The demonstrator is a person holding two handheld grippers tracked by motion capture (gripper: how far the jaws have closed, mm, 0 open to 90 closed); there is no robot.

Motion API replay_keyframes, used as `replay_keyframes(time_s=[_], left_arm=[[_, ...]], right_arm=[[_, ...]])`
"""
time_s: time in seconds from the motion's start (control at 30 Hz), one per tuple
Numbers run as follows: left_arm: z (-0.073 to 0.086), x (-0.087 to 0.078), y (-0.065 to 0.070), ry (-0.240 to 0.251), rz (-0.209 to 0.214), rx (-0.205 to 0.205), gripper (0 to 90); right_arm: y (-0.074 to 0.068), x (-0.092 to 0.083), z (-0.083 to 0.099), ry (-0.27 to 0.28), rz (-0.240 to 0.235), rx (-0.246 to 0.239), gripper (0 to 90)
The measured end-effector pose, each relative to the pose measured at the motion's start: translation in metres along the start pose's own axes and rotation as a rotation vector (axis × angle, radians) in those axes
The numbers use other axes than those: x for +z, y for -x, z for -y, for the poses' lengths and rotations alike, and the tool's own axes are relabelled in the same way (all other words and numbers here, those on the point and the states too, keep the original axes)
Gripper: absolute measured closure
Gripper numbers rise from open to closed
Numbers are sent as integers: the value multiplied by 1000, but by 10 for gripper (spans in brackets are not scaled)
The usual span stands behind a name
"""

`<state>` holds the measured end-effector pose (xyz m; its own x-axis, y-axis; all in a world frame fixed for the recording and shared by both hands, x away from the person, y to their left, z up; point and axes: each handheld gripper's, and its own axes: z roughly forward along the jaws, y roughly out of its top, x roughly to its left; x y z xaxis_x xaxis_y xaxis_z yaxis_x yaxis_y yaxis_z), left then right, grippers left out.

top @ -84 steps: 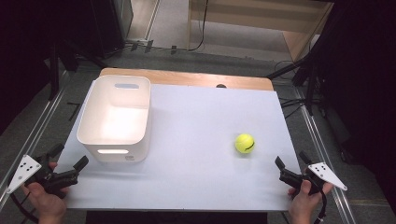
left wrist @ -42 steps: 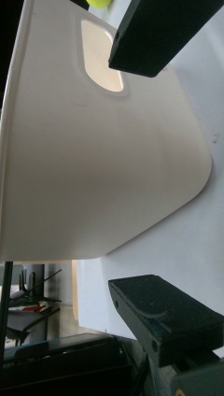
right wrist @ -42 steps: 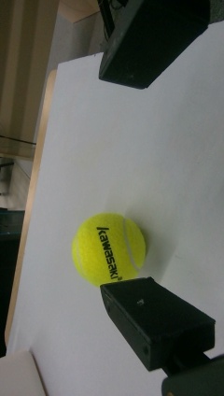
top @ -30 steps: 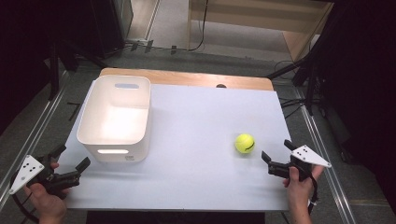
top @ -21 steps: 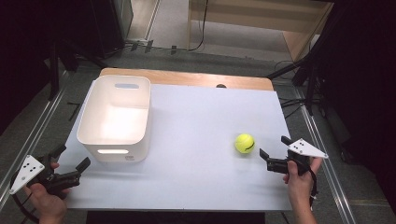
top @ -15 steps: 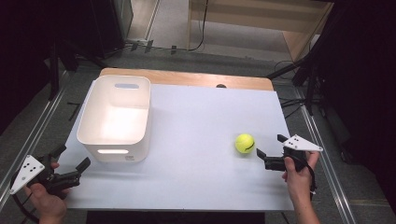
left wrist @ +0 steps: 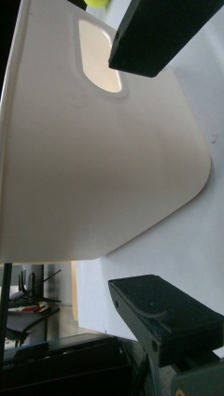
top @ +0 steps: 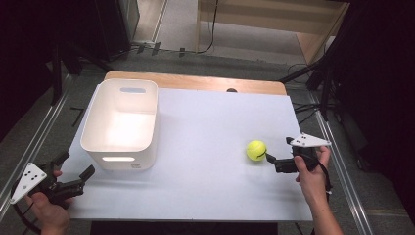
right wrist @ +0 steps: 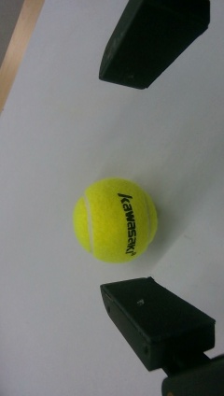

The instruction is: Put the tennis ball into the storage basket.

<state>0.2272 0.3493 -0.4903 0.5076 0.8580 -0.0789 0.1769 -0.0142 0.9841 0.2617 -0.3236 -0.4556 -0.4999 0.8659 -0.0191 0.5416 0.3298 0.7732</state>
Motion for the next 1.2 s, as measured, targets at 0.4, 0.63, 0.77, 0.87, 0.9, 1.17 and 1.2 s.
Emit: replay_keyframes(time_s=[0.4,0.63,0.77,0.87,0.9,1.17,1.2], left_arm=[[0,0,0,4,-1,-7,0],[0,0,0,3,-1,-6,0],[0,0,0,1,0,-4,0],[0,0,0,1,-1,-4,0],[0,0,0,1,-1,-4,0],[0,0,0,0,-1,-3,0],[0,0,0,0,0,-2,0]], right_arm=[[2,8,-15,-55,-23,-38,12],[3,14,-22,-86,-31,-69,12],[3,16,-27,-106,-38,-78,12],[3,19,-30,-124,-44,-87,13],[3,20,-31,-130,-49,-85,12],[2,28,-39,-182,-62,-105,13],[2,29,-40,-191,-73,-104,12]])
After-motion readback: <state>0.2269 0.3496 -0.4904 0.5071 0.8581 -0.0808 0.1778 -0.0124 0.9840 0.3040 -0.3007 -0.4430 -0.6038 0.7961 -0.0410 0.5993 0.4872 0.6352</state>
